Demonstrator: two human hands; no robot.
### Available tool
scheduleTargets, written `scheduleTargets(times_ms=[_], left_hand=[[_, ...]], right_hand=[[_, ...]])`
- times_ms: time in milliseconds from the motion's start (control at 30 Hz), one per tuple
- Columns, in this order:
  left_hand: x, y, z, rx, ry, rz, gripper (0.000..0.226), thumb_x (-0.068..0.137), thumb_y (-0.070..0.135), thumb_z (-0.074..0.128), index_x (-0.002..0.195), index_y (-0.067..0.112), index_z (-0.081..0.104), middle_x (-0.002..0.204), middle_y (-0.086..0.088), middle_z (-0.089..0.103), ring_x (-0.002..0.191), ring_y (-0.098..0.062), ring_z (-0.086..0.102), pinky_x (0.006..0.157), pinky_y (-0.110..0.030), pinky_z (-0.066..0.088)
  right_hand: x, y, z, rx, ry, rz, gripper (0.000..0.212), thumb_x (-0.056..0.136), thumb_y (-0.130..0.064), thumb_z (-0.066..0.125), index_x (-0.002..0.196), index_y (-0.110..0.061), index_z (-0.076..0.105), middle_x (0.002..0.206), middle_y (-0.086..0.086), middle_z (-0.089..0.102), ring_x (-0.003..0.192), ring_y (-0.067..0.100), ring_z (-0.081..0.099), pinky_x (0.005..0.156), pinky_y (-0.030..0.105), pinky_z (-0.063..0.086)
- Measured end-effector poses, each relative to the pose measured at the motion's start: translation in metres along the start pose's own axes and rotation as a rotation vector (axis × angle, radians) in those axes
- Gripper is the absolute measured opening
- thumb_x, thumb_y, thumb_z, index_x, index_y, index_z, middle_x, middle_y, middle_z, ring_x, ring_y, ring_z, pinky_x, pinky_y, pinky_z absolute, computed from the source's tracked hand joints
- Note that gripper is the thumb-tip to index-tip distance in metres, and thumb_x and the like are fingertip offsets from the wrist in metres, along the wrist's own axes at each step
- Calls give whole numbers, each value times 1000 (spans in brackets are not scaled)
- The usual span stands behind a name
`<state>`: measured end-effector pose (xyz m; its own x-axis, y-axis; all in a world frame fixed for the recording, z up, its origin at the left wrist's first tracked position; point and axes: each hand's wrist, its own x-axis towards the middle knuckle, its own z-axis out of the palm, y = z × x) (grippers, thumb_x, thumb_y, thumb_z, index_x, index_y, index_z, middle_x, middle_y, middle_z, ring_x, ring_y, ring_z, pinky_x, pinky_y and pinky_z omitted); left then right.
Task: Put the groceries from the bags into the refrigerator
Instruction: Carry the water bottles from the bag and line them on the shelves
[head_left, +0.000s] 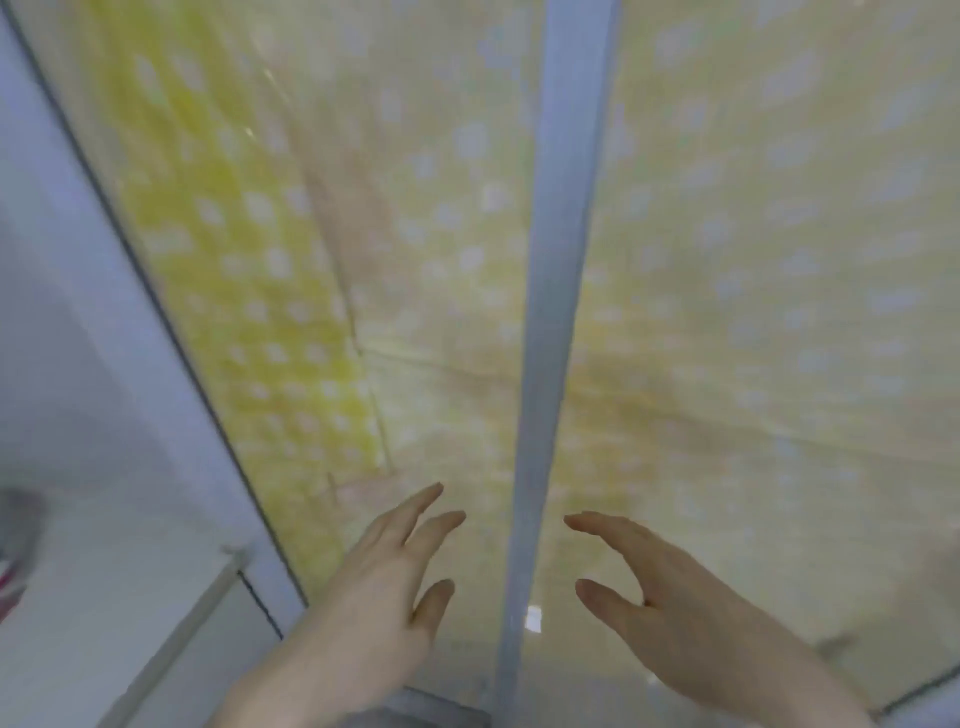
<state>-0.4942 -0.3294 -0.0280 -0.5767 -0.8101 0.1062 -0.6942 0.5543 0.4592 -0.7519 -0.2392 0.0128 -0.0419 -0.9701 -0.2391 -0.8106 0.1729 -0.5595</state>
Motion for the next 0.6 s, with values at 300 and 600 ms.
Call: scheduleTargets(times_ms=[300,600], left_hand=[[-150,-156,-85,118,164,-357,59,100,40,49,154,41,24,166,20,-2,150,-6,9,117,-14,8],[-274,-241,-128,92,306,-676,57,100,38,51,152,40,29,164,19,4,148,-6,15,120,-22,18]], right_hand=[[80,-179,129,-110,-258,-345,55,103,-50,47,153,-51,23,164,-28,13,149,6,28,117,28,29],[116,-320,224,-140,-435,-592,56,105,-44,49,155,-47,24,165,-27,11,149,8,32,118,26,27]])
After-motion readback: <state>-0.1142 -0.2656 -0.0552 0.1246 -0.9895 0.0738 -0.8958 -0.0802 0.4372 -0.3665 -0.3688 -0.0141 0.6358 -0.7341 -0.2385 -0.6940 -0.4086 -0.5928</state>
